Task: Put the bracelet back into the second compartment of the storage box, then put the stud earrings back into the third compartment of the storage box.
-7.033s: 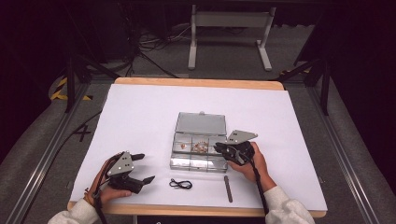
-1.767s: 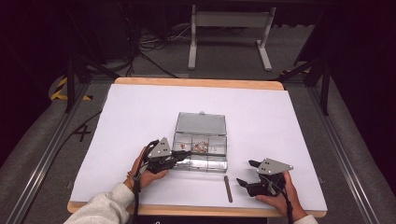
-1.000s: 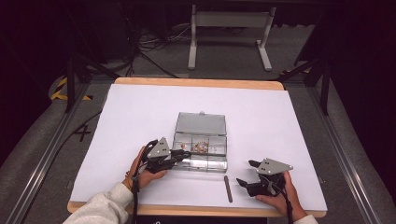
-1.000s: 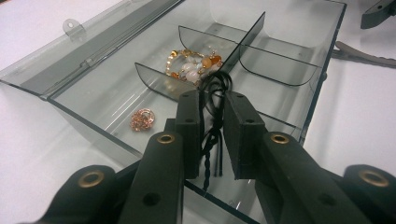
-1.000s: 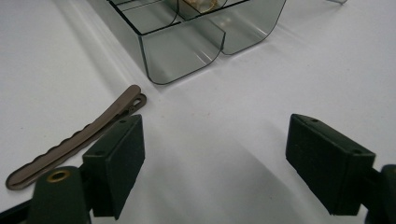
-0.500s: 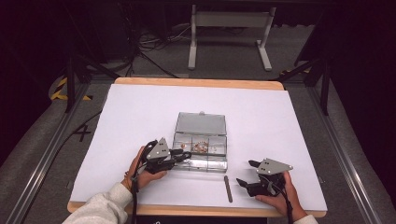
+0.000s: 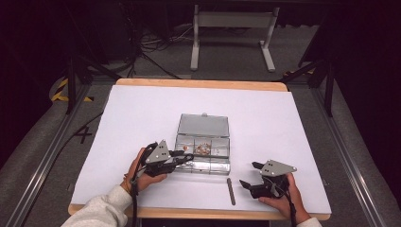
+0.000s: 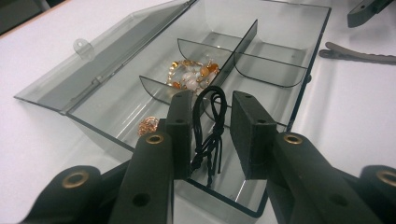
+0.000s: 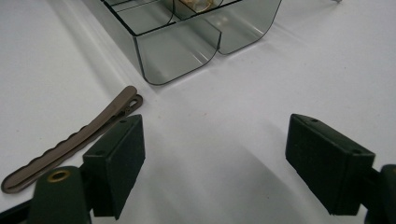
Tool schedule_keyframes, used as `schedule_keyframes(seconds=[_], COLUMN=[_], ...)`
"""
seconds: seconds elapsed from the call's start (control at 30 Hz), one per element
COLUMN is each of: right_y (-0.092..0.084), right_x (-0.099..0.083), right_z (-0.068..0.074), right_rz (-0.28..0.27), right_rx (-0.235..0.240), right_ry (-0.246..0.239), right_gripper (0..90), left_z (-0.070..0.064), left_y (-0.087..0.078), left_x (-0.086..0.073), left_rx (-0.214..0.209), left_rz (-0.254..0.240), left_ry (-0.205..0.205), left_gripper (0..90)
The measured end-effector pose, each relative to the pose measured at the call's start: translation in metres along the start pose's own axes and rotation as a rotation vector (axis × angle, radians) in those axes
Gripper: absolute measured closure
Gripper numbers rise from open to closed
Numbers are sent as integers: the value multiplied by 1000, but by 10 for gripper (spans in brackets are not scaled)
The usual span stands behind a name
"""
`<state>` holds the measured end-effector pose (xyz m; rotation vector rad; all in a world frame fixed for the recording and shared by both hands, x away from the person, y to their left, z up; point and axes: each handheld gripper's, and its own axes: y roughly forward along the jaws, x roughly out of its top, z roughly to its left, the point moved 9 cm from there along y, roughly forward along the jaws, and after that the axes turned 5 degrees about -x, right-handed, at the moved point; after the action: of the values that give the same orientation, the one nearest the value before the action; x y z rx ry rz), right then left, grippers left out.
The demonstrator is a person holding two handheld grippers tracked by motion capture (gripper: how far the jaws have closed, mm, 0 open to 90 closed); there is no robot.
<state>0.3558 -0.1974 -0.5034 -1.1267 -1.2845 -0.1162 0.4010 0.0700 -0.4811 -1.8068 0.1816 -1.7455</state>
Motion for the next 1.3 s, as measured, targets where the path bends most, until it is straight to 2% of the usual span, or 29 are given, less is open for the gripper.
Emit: schedule_keyframes(seconds=[0.5,0.67,0.8,1.0,1.13,1.23,1.3], right_y=[2,2,1,0,-1,-2,-5], right_x=[2,2,2,2,3,3,3], right_z=[-5,-5,-6,-6,-6,-5,-2], right_rz=[-6,-9,-14,-20,-22,-30,-34], right_rx=[-18,-25,-23,-23,-28,-21,7], right_ry=[26,22,28,34,32,36,63], right_gripper=[207,207,218,251,280,316,366], left_z=[3,2,1,0,0,1,1], left_y=[-14,-22,-31,-40,-49,-57,-64], left_x=[-4,-8,-12,-19,-27,-34,-42], left_rx=[8,25,38,49,71,84,93], left_rz=[5,14,29,32,35,26,21], left_ry=[35,41,65,51,46,17,-9], left_gripper=[645,585,529,425,307,250,222])
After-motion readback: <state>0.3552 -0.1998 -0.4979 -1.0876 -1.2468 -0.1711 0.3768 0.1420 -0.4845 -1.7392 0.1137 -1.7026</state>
